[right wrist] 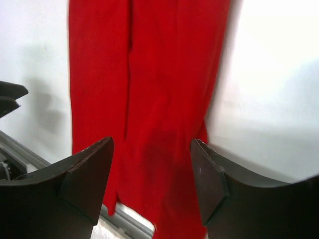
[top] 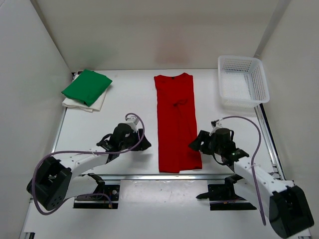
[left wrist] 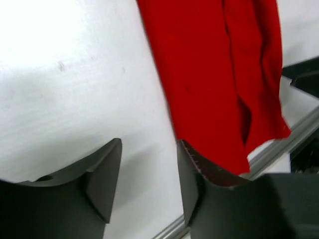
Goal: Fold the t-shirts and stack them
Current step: Rotate the tshirt 90 degrees, then grab the bottom of the folded rectangular tshirt with both arms
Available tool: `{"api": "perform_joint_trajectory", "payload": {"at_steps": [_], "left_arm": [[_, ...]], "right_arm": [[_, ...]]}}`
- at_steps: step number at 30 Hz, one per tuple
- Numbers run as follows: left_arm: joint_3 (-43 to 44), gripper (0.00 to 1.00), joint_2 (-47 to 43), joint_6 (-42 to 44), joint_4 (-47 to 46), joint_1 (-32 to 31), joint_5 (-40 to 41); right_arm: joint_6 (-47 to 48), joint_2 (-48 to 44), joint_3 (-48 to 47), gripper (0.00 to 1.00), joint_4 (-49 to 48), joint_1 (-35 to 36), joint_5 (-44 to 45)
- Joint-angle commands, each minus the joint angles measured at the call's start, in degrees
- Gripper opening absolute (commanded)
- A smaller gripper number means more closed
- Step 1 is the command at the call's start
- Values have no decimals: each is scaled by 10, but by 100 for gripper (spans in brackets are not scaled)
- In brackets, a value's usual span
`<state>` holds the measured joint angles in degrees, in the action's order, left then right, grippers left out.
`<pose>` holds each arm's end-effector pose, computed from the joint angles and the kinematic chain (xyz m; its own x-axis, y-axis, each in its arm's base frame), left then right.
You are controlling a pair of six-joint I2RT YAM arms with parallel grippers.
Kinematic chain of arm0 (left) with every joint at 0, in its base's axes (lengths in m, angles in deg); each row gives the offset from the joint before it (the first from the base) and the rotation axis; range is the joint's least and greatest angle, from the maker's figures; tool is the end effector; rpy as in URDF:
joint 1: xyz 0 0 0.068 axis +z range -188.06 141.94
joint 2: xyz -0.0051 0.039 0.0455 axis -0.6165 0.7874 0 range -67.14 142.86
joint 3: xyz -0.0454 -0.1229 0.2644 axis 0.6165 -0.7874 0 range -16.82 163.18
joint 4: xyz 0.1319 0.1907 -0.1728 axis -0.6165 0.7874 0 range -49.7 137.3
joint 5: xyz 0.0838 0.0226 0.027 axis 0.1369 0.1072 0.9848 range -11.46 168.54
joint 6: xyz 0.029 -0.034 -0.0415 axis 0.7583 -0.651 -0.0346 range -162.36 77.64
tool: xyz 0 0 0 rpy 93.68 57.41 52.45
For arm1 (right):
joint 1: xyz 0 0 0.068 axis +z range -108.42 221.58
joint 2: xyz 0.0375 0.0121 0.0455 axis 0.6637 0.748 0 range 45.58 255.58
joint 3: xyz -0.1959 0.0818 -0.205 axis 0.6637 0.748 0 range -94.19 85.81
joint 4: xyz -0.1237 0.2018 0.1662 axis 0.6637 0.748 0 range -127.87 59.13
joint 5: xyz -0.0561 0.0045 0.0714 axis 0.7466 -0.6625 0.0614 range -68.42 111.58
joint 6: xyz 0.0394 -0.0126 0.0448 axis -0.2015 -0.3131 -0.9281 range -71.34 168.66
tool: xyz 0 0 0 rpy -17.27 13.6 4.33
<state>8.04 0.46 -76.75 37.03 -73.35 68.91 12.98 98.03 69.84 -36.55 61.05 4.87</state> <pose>0.1954 -0.1475 0.1611 -0.8093 -0.1095 -0.5770 0.2639 0.8099 -0.5239 0.1789 0.0772 0.1539 -0.7805 0.3166 -0.5390 -0.0962 0.7912 0.6040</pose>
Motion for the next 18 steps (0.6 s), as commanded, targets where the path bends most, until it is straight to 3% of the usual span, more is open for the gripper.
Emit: {"api": "perform_joint_trajectory", "payload": {"at_steps": [1,4,7,12,16,18], "left_arm": [[-23,60,-11,6,20,-45,-18],[-12,66,31,-8,4,-103,-27],[8,67,82,-16,-14,-138,-49],[1,66,112,-42,-42,-174,-59],[-15,59,109,-59,-53,-192,-65],[-21,55,108,-64,-58,-197,-75]], "right_arm": [[-32,-62,30,61,119,10,91],[-44,-147,48,62,181,-29,98],[-76,-219,66,66,214,-22,103],[-129,-213,60,54,260,55,138],[-163,-238,45,41,304,88,157],[-180,-249,47,40,320,99,144]]}}
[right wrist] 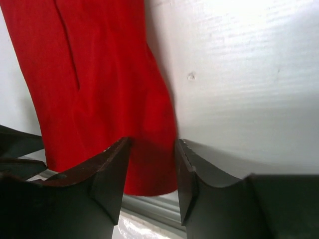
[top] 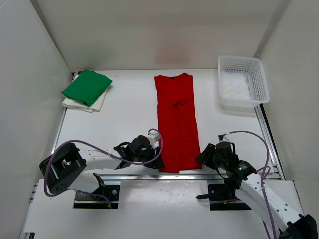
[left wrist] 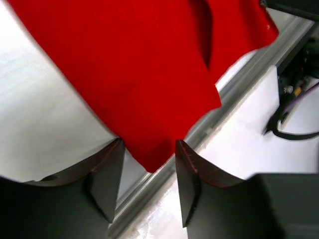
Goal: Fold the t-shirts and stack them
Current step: Grab the bottom of the folded rectangular tshirt with both arms
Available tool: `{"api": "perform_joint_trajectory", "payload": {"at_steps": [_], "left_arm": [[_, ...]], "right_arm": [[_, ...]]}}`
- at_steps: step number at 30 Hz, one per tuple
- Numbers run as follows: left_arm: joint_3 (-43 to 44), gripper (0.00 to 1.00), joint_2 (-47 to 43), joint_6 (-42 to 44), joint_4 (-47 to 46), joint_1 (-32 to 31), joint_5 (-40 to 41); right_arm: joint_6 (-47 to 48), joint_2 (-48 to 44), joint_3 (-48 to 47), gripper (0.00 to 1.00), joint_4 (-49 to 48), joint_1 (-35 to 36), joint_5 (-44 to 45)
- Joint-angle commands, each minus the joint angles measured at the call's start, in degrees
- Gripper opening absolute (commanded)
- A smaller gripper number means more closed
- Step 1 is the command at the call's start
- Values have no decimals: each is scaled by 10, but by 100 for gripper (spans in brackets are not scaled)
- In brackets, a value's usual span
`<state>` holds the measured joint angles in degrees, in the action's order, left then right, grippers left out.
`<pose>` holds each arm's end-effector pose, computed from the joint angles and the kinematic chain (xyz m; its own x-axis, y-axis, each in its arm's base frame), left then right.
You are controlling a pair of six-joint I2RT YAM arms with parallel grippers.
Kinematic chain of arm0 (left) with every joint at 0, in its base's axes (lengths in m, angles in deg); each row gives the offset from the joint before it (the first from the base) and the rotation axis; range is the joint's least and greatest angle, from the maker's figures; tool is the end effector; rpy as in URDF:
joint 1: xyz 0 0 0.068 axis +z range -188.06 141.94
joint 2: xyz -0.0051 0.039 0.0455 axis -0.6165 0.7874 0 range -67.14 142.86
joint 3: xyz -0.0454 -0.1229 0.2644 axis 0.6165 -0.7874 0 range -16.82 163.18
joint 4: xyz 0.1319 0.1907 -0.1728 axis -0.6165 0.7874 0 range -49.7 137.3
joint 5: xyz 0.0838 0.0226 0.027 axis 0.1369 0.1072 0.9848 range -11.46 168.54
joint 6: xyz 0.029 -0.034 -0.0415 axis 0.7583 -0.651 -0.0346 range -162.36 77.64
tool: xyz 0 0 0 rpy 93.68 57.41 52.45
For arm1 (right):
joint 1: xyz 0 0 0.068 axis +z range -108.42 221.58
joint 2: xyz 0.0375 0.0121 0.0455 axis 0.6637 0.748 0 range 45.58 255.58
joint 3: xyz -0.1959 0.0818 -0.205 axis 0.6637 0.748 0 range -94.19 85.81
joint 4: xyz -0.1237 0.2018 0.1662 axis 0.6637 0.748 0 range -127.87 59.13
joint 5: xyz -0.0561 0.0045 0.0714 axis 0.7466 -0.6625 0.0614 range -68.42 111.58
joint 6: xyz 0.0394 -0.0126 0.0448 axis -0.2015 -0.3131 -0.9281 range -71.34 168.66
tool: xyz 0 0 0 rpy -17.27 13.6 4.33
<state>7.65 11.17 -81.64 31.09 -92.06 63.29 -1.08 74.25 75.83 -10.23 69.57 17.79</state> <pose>0.1409 -0.2142 0.1255 -0.8835 0.1766 -0.4340 0.4279 0.6815 -0.5937 0.1133 0.0636 0.1336 -0.8009 0.4366 -0.4097 0.1588 0.8146 0.5578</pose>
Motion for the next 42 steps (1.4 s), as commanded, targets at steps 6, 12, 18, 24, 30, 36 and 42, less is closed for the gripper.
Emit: {"api": "perform_joint_trajectory", "payload": {"at_steps": [6,12,18,24,30,36,42], "left_arm": [[-18,48,-3,-15,7,-22,-23],[-8,33,7,-25,-5,-24,-32],[-10,11,8,-33,-24,-31,-31],[-51,0,-69,-47,11,-7,-22],[-83,0,-184,-61,89,7,-16],[-25,0,-207,-41,125,82,-29],[140,2,-61,11,127,183,-22]], "right_arm": [[-98,-48,-5,43,113,58,28],[-156,-63,-9,32,157,127,55],[-114,-84,15,0,118,65,10],[-90,-73,1,0,102,59,-53],[-86,26,-88,1,101,177,-21],[115,124,-174,0,71,37,-73],[247,267,-266,0,-14,-147,-133]]}}
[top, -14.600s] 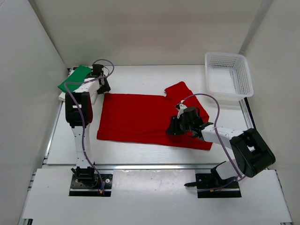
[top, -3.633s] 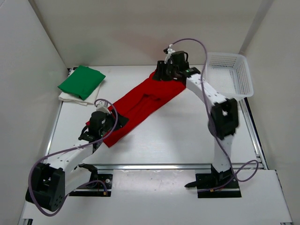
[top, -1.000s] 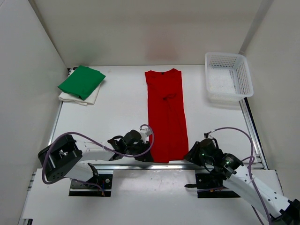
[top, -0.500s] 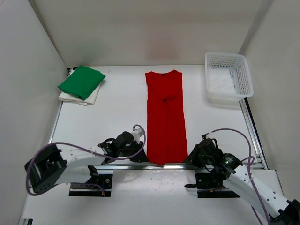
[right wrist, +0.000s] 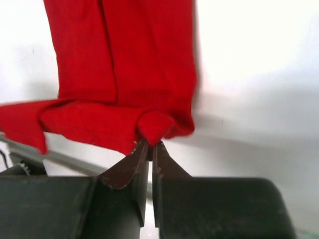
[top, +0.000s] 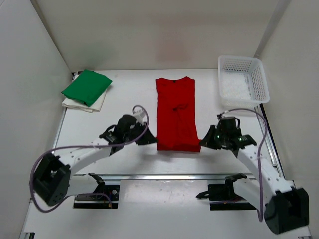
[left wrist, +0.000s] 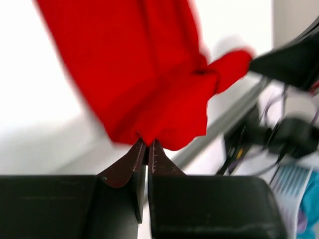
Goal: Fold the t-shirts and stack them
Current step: Grab the bottom of the folded rectangular tshirt with both arms, then fold the folded rectangular tshirt in 1/3 of the way
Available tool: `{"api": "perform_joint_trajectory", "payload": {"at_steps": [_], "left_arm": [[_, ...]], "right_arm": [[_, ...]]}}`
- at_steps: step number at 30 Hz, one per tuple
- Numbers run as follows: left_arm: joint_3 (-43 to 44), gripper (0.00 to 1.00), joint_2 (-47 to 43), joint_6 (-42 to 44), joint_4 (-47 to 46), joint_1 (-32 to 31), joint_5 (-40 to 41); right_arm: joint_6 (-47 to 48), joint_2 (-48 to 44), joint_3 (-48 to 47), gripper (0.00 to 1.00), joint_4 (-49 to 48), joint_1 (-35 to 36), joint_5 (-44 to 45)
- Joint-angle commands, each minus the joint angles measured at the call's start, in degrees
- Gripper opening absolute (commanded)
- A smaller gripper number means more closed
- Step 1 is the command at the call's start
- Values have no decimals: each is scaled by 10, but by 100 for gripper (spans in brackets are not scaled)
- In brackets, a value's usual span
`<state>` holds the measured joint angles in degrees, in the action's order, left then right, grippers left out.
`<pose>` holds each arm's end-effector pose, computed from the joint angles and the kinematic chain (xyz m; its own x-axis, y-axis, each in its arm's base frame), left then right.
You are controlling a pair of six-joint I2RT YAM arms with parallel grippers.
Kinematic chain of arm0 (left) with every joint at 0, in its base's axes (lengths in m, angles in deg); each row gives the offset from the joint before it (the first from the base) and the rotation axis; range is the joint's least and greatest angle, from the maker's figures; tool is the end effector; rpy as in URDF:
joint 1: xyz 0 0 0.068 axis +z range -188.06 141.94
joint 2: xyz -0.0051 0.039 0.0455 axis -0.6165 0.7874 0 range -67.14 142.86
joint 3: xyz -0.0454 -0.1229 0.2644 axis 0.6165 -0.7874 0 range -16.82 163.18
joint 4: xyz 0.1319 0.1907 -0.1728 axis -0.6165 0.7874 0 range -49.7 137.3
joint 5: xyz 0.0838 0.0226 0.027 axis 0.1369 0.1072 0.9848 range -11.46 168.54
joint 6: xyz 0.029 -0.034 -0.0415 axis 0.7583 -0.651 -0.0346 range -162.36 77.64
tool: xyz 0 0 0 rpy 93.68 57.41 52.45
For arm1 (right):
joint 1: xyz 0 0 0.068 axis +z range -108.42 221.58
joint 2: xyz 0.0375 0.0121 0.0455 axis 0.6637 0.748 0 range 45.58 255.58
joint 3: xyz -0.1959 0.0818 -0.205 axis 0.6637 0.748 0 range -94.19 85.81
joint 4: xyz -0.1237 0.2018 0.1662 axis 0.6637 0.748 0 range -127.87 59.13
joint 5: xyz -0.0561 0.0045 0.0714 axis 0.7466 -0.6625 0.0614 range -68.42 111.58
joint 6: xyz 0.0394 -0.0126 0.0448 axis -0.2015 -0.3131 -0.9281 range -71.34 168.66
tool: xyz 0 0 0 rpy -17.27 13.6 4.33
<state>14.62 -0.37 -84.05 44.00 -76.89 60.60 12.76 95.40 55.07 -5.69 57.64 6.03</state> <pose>0.1911 -0.1717 0.1936 -0.8870 -0.0985 -0.4511 0.2583 0.7040 -0.6616 0.1769 0.0637 0.2077 -0.8580 0.3409 -0.3843 0.0931 0.8389 0.5363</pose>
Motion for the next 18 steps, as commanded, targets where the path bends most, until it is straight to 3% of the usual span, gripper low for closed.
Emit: {"api": "perform_joint_trajectory", "payload": {"at_steps": [1,6,13,18], "left_arm": [[100,3,73,38,-7,46,-5],[224,2,219,57,-5,89,12],[386,1,368,79,51,125,32],[477,2,477,65,46,151,18]], "right_arm": [[115,93,-76,0,-70,-29,-5],[139,227,-187,0,-147,-44,-11],[156,437,-352,0,-172,-68,-33],[158,529,-401,0,-206,-88,-61]]}}
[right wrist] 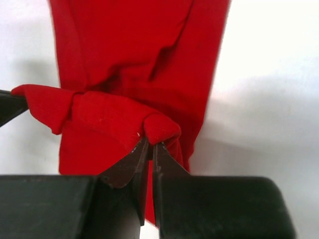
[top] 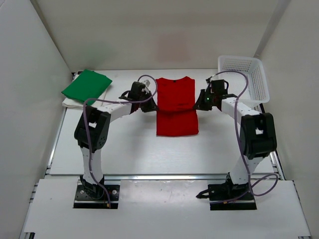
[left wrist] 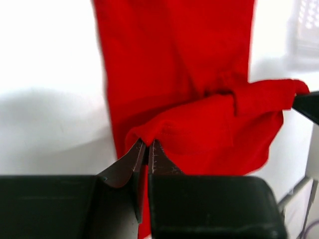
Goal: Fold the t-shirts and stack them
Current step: Fold the folded rectangular tshirt in 1/3 of the way
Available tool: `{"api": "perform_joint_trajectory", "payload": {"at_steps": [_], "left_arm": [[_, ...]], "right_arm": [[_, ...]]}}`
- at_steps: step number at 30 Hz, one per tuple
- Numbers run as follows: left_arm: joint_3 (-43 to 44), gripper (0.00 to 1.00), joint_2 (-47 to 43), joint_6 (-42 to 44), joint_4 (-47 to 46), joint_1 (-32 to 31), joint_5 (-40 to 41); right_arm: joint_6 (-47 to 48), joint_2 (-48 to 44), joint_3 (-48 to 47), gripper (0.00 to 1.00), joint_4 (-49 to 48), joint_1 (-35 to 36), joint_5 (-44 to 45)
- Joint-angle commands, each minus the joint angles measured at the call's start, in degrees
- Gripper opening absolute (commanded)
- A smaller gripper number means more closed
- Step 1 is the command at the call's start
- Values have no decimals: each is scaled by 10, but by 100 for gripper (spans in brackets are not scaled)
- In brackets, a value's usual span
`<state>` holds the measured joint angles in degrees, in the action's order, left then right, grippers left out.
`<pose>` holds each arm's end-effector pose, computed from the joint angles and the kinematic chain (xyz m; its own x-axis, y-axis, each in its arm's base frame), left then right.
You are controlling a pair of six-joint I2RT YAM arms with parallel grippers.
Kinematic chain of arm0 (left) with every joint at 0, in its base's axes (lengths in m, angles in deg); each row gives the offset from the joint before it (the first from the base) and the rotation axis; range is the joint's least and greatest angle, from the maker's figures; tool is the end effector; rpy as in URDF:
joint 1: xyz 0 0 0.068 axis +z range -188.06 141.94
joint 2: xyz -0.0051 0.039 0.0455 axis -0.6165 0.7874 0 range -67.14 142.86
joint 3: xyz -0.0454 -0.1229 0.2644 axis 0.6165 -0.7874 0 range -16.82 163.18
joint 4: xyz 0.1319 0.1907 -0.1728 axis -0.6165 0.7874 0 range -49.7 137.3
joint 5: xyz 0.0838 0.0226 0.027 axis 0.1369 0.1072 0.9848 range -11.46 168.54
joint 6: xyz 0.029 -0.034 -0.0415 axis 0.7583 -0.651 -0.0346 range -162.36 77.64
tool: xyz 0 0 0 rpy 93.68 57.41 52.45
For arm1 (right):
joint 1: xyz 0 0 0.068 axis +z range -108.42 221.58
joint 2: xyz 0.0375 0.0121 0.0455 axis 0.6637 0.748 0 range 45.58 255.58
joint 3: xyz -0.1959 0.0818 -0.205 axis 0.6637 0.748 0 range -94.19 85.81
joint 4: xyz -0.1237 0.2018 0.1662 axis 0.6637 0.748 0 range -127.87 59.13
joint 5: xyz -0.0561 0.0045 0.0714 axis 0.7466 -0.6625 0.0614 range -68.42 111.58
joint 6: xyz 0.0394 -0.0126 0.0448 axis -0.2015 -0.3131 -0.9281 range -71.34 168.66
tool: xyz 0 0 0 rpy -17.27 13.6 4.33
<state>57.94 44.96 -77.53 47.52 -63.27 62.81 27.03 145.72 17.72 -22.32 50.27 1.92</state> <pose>0.4168 -0.2098 0.1780 -0.8557 -0.2101 -0.4730 0.1123 0.8167 -0.5660 0.4067 0.0777 0.2149 -0.8137 0.2268 -0.5352 -0.0716 0.8746 0.4795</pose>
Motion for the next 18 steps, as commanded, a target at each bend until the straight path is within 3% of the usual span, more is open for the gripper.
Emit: {"api": "perform_joint_trajectory", "payload": {"at_steps": [1,3,5,6,7,8,9,10,12,14,16,18], "left_arm": [[55,4,40,-2,10,19,-9],[86,8,62,-9,11,24,-17],[102,23,75,-9,12,31,-28],[104,26,73,-11,11,35,-33],[101,38,59,-12,1,40,-28],[82,48,40,-16,-16,42,-26],[58,51,27,-21,-22,48,-20],[47,55,1,-23,-43,49,-20],[1,52,-38,-27,-66,44,-13],[-56,45,-94,-41,-125,21,-13],[-122,44,-118,-45,-154,-17,-5],[-163,42,-121,-53,-181,-52,2]], "right_arm": [[13,32,-34,0,-51,-21,-15],[13,64,-53,4,-47,-26,-26],[5,77,-78,25,-52,-32,-43],[4,75,-78,30,-54,-38,-55],[4,73,-82,39,-54,-40,-57],[2,59,-81,46,-51,-40,-53],[4,41,-81,46,-45,-41,-47],[0,31,-70,46,-47,-39,-37],[-17,-18,-21,31,-70,-25,-26],[-32,-45,32,11,-117,-4,-28],[-33,-55,65,0,-141,20,-36],[-22,-31,60,0,-134,53,-49]]}}
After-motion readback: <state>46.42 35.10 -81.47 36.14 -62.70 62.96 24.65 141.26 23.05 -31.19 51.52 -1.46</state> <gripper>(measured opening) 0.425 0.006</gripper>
